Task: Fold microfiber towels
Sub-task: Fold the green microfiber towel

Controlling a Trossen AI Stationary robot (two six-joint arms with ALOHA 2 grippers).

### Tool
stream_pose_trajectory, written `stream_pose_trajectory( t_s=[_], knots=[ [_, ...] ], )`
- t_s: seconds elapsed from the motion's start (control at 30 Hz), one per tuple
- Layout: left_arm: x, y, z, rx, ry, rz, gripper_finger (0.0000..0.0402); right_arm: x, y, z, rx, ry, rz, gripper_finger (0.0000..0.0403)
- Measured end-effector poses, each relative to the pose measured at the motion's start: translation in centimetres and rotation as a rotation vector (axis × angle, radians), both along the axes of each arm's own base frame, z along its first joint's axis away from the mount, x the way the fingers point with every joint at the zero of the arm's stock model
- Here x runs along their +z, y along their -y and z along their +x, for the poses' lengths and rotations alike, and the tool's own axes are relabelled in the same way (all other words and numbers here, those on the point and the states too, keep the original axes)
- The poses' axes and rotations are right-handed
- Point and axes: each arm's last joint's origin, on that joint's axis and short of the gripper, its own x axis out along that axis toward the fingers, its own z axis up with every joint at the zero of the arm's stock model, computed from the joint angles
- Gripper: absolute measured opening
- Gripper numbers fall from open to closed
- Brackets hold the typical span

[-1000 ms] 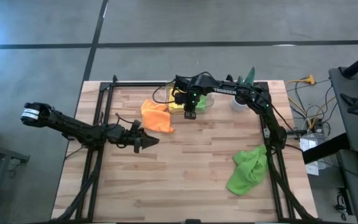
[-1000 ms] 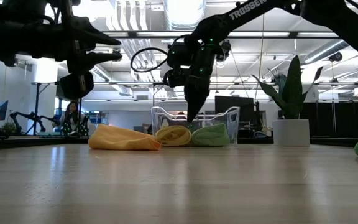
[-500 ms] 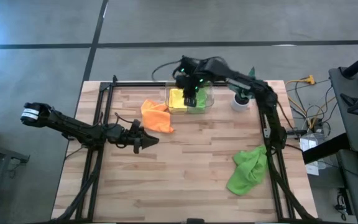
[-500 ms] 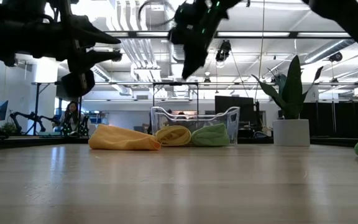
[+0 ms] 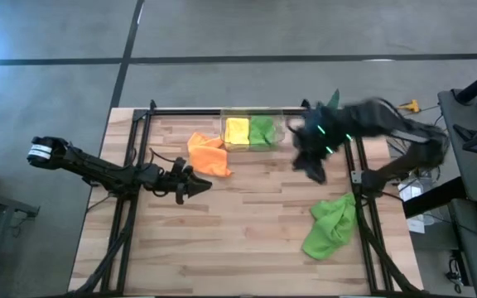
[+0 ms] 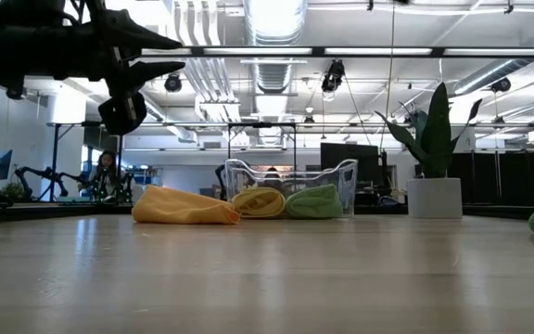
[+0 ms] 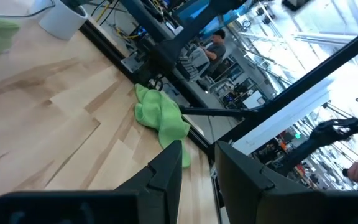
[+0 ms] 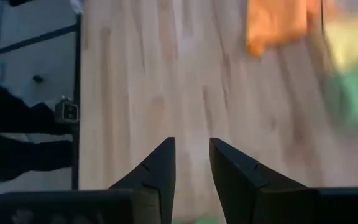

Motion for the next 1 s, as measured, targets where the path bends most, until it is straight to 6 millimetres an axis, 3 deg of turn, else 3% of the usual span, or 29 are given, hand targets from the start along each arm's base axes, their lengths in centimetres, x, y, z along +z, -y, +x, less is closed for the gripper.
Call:
stream_pose_trajectory(
  t_s=[0.23,0.43,0.53,0.7,1.0],
  knots=[
    [-0.1,0.0,0.0,0.013,-0.003,0.067,0.0081,-5.5,-8.6,-7.4,-0.203,-0.051,0.078,0.0093],
    [-0.1,-0.2,0.0,0.082,-0.005,0.071,0.0081,-12.7,-11.5,-10.8,-0.208,-0.117,0.06,0.0095],
    [-0.1,-0.3,0.0,0.085,-0.005,0.07,0.0081,-15.8,-12.4,-10.7,-0.153,-0.176,0.187,0.0108],
    [-0.1,-0.3,0.0,0.085,-0.005,0.068,0.0081,-19.8,-14.4,-9.3,0.104,-0.126,0.307,0.0134],
    [-0.1,-0.3,0.0,0.084,-0.003,0.018,0.0081,-23.4,-16.5,-6.8,0.314,-0.117,0.115,0.0143]
  ],
)
